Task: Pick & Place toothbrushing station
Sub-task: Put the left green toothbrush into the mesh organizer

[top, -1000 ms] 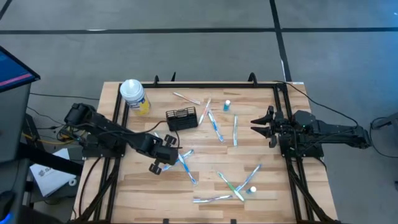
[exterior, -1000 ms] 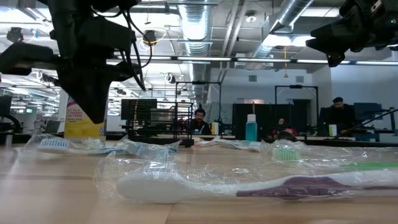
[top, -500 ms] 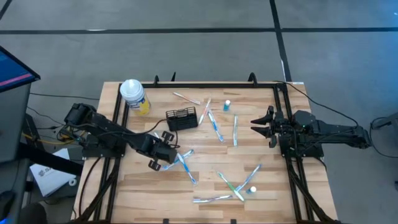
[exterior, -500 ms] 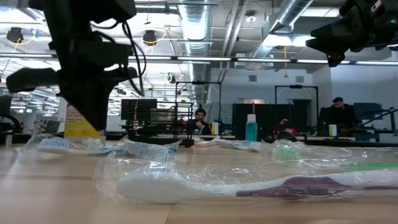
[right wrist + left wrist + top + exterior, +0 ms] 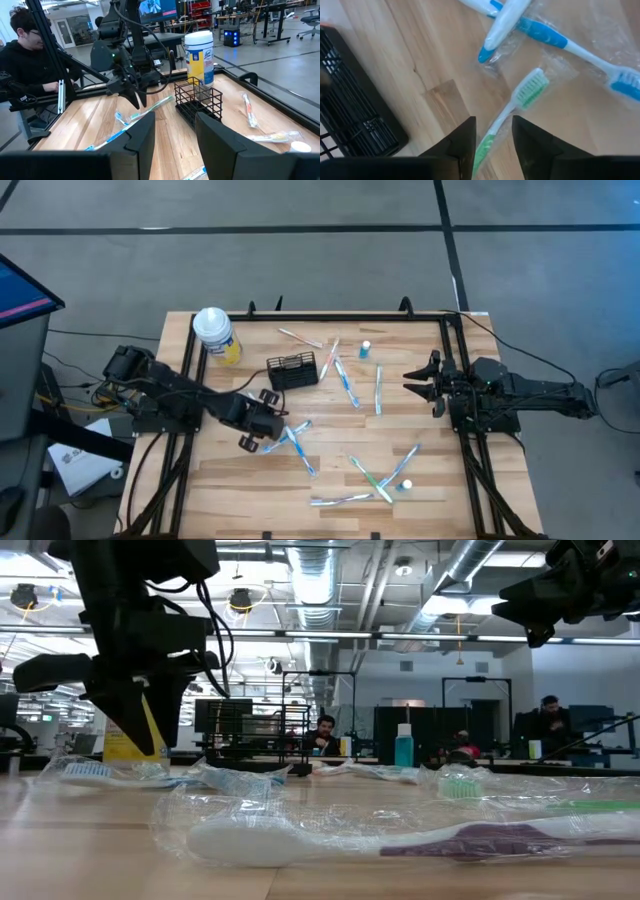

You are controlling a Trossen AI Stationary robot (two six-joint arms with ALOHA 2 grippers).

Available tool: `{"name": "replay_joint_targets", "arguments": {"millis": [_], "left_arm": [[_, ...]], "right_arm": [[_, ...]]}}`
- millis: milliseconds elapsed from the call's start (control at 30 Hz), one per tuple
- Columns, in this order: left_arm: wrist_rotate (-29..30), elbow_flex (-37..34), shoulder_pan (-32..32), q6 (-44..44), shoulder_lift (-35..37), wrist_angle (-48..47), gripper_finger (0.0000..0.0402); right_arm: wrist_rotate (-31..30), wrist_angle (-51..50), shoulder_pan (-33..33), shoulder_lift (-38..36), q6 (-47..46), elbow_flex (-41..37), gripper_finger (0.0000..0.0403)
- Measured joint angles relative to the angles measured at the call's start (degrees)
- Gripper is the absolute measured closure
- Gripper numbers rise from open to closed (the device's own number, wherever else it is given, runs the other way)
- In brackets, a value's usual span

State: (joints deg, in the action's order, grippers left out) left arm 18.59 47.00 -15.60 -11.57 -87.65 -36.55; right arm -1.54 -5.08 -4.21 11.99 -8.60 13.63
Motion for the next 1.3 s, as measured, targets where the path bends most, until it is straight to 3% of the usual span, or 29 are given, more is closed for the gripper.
{"name": "replay_joint_targets", "arguments": {"millis": [300,567,767,1300], "left_arm": [[-4.0,-2.9,2.3,-0.2,0.0,0.5,0.0268],[-3.9,-5.4,2.3,-0.2,0.0,4.8,0.0270],[-4.8,-7.7,2.3,-5.0,0.2,9.3,0.0270],[-5.3,-8.2,2.3,-5.2,0.2,12.4,0.0270]], "right_arm": [[0.0,0.0,0.0,0.0,0.0,0.0,0.0272],[0.0,0.0,0.0,0.0,0.0,0.0,0.0272],[0.0,0.0,0.0,0.0,0.0,0.0,0.0272],[0.0,0.0,0.0,0.0,0.0,0.0,0.0272]]}}
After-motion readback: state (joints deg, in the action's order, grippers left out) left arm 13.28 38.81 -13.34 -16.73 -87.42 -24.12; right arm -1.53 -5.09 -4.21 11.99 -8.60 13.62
